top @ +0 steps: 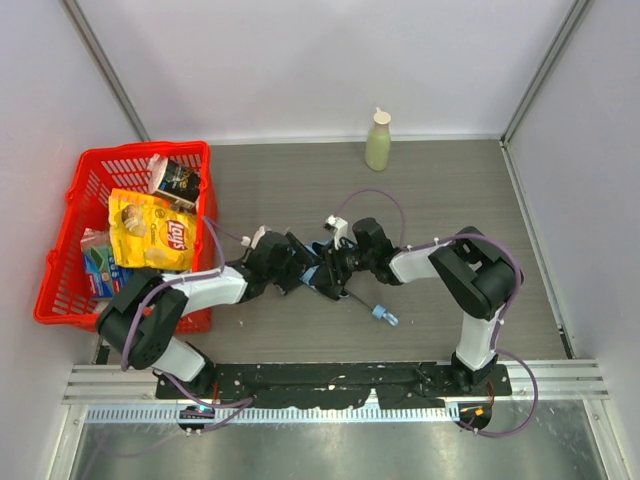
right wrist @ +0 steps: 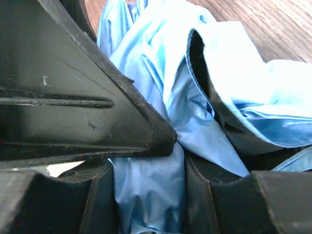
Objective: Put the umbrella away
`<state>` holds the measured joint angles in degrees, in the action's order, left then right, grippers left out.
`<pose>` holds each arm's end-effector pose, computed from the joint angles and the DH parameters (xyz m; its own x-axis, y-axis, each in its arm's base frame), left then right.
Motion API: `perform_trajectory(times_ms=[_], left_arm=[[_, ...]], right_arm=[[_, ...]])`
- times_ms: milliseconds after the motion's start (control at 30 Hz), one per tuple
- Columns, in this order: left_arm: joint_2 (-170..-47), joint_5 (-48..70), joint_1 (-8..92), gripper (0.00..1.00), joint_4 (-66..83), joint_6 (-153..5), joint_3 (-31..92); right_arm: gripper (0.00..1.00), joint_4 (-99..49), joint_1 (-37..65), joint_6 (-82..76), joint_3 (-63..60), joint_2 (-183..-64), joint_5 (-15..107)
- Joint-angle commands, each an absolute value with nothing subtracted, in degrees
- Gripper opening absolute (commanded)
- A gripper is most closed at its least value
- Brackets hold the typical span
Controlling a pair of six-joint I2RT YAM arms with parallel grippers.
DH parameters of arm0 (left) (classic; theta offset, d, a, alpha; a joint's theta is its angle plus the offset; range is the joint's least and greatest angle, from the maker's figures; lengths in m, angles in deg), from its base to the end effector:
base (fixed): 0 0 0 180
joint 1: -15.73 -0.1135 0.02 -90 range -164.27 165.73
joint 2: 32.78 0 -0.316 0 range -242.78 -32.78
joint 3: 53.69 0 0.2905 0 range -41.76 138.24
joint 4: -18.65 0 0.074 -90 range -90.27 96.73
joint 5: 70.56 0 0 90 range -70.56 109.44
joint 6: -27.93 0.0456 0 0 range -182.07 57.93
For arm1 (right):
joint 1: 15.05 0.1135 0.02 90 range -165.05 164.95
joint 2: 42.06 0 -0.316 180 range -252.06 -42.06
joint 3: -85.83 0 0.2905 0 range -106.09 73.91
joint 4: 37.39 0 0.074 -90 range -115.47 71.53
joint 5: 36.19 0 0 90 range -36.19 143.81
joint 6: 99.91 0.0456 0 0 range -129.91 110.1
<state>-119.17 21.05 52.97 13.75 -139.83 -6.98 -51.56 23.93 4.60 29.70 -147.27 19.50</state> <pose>0.2467 -0.1859 0.1595 -0.6941 -0.6995 -0.1703 -0.4212 0.5864 -0.6919 0.2829 0.2620 0.1350 -0.6509 -0.2605 -0.7131 -0.7394 0.4303 0.5178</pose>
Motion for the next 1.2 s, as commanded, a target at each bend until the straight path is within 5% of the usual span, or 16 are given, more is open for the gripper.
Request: perform_trajectory(times_ms=[0, 167, 200, 267, 367, 500, 567, 633, 867, 1167], left_arm=[[-126.2, 24.2, 53.2, 0.74, 8.5, -136.2, -9.1], [-127.8, 24.5, 53.2, 0.28, 10.2, -136.4, -11.1], [-128.3, 24.5, 53.2, 0.1, 9.7, -136.5, -11.0], [-128.9, 24.3, 52.9, 0.0, 9.4, -136.7, -11.2], [-129.5, 22.9, 52.5, 0.0, 10.2, -137.7, -12.1], [-129.4, 21.7, 52.4, 0.0, 8.1, -139.2, -11.7], [-129.2, 21.3, 52.5, 0.0, 7.8, -139.9, -11.6], [-129.3, 21.1, 52.5, 0.0, 6.9, -140.3, -11.4], [-129.0, 19.7, 52.5, 0.0, 4.4, -141.4, -10.1], [-129.0, 17.7, 52.4, 0.0, 0.7, -142.2, -7.7]], right_arm=[[0.01, -42.4, 22.5, 6.6, 30.9, -154.5, 4.5], [0.01, -40.0, 22.3, 5.0, 29.7, -156.0, 4.2], [0.01, -39.5, 22.3, 5.0, 29.7, -155.7, 4.5], [0.01, -39.4, 22.2, 5.2, 30.1, -154.3, 4.9], [0.04, -36.5, 22.2, 5.7, 30.6, -150.4, 9.3], [0.37, -29.7, 24.1, 8.3, 29.3, -143.5, 20.8], [0.63, -25.9, 25.5, 9.1, 28.3, -140.2, 28.2], [0.71, -21.9, 26.5, 9.1, 27.2, -137.1, 31.1], [0.79, -18.4, 32.7, 2.8, 26.3, -127.0, 51.1], [0.8, -24.5, 44.5, -3.6, 23.5, -135.8, 75.0]])
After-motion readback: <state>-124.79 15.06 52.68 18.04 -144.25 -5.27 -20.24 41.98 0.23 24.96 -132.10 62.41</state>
